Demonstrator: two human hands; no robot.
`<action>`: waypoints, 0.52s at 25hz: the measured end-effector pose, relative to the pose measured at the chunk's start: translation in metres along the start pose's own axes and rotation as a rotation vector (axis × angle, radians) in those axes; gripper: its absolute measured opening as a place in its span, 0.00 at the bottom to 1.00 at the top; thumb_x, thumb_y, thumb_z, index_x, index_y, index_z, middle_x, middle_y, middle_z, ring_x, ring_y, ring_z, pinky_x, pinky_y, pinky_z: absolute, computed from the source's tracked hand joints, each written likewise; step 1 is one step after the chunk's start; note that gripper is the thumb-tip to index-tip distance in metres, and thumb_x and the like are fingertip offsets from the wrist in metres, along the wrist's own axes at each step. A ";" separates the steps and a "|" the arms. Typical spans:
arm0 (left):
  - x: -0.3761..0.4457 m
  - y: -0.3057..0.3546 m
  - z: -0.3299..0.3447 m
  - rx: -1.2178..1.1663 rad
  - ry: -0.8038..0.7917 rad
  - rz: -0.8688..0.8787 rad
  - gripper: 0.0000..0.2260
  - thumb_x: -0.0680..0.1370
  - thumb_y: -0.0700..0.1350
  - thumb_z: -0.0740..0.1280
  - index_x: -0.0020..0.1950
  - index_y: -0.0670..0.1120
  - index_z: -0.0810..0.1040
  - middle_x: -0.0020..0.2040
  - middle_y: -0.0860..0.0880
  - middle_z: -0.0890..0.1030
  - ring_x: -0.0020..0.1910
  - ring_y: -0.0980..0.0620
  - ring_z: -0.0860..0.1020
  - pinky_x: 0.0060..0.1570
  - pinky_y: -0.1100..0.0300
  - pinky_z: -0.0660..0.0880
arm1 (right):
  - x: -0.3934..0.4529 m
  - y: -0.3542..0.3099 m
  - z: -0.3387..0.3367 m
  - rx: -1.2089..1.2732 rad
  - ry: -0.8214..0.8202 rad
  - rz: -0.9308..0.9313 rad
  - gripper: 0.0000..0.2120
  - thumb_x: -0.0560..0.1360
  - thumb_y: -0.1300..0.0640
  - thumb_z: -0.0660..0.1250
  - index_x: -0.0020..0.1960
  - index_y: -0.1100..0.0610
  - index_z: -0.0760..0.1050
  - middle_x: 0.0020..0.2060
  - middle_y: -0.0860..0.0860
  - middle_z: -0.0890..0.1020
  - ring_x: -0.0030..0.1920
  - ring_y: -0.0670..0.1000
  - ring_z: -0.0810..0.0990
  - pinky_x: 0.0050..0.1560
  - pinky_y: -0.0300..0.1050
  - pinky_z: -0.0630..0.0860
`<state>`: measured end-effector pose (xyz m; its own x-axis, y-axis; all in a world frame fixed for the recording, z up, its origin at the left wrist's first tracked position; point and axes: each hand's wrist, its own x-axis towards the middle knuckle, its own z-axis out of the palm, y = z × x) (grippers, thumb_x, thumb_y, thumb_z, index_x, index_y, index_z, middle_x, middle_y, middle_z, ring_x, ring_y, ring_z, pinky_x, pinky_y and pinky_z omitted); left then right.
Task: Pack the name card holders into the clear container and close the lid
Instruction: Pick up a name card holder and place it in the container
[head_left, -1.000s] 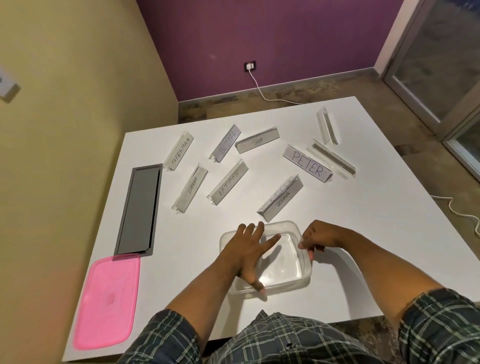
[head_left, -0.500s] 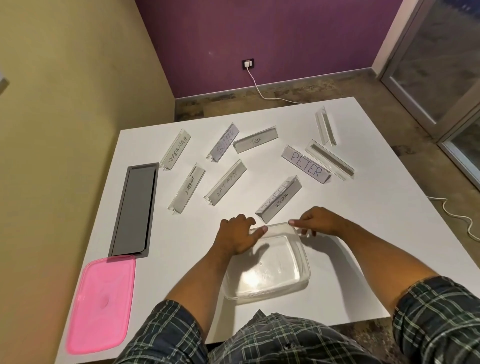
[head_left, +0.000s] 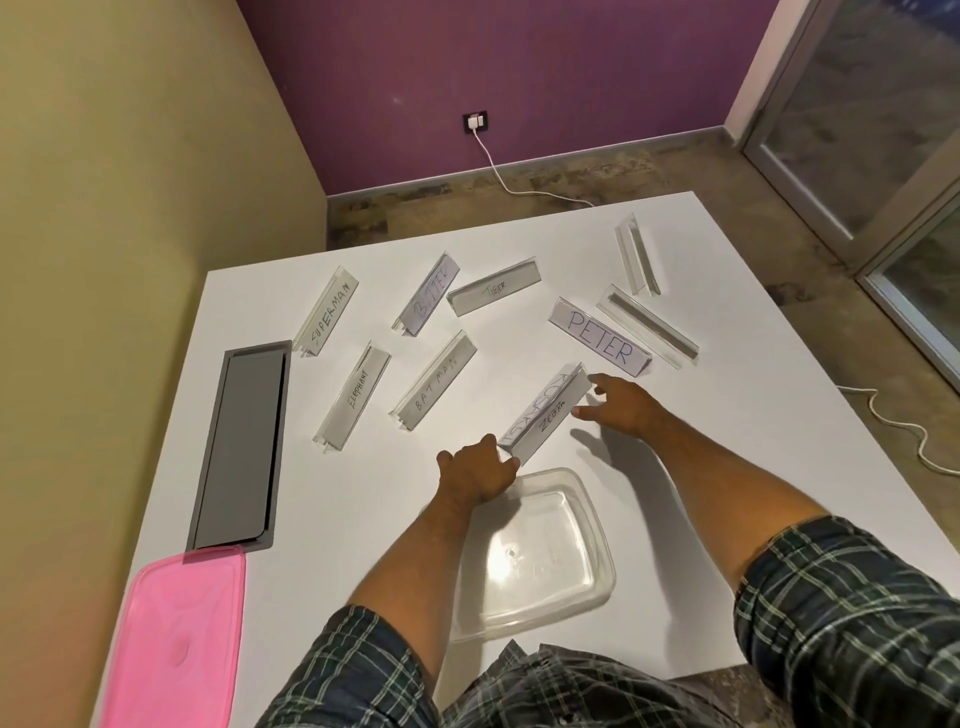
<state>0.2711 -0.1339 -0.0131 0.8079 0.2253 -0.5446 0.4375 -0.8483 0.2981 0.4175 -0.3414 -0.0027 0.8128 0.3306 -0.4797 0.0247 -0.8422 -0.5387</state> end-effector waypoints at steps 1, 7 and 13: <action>0.004 0.002 -0.001 -0.033 -0.010 -0.015 0.19 0.79 0.58 0.57 0.61 0.46 0.70 0.59 0.46 0.81 0.61 0.43 0.77 0.60 0.46 0.61 | 0.006 -0.002 -0.002 0.006 -0.001 -0.005 0.40 0.74 0.46 0.74 0.79 0.57 0.61 0.73 0.57 0.72 0.71 0.56 0.72 0.70 0.51 0.69; 0.020 0.011 -0.007 -0.166 -0.095 -0.107 0.20 0.78 0.59 0.59 0.62 0.46 0.69 0.60 0.49 0.81 0.61 0.44 0.77 0.64 0.47 0.64 | 0.033 -0.004 -0.004 0.085 -0.040 -0.014 0.45 0.75 0.48 0.75 0.81 0.58 0.52 0.79 0.57 0.61 0.78 0.56 0.62 0.76 0.52 0.61; 0.028 0.016 -0.008 -0.462 -0.125 -0.085 0.24 0.80 0.55 0.63 0.70 0.43 0.68 0.67 0.45 0.76 0.64 0.43 0.76 0.62 0.55 0.69 | 0.047 -0.003 -0.002 0.124 -0.102 -0.004 0.48 0.73 0.51 0.77 0.82 0.55 0.51 0.79 0.55 0.61 0.77 0.56 0.65 0.76 0.54 0.62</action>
<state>0.3038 -0.1371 -0.0168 0.7204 0.2008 -0.6639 0.6522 -0.5217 0.5499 0.4568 -0.3243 -0.0219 0.7491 0.3811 -0.5419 -0.0494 -0.7836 -0.6193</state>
